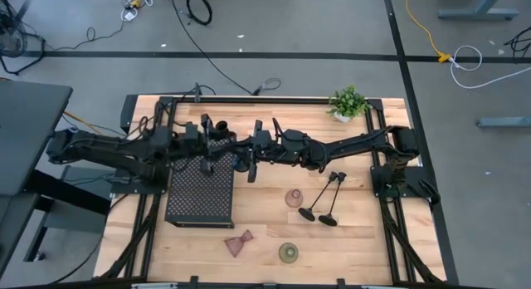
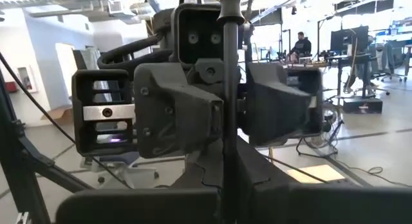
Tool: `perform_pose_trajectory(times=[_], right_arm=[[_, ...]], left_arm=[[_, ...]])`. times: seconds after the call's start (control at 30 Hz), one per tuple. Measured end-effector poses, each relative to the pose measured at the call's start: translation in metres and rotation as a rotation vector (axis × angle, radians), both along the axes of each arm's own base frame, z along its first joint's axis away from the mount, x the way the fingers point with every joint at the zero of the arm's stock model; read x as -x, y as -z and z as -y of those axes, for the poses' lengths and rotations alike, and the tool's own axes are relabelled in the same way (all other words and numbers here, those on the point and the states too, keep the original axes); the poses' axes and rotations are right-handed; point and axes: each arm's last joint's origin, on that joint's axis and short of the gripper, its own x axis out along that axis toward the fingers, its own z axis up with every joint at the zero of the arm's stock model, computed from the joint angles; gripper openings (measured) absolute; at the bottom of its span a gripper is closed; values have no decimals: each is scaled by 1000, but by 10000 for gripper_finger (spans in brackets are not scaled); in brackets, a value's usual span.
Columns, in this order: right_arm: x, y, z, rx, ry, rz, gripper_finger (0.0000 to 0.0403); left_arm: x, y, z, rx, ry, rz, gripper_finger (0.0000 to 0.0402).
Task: Pick & Place candle stick holders
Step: Put the top black candle holder on the shelf
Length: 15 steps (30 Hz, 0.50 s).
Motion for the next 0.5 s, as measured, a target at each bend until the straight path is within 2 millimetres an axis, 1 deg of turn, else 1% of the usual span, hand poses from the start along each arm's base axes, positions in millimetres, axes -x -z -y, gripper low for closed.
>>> perform_pose_trajectory(times=[0.1,0.2,0.27,0.4,0.43,0.5], right_arm=[[0,0,0,5,-4,-5,2],[0,1,0,9,-2,-7,2],[0,1,0,10,2,-13,2],[0,1,0,12,2,-15,2],[0,1,0,18,2,-16,2],[0,1,0,18,2,-16,2]], left_arm=[[-2,-4,-2,-6,-1,6,163],[-2,-6,-3,-9,-2,14,141],[-3,-5,-4,-14,13,3,111],[-4,-3,-5,-29,69,-13,23],[-4,-3,-5,-28,80,-14,16],[-4,-3,-5,-28,81,-14,15]])
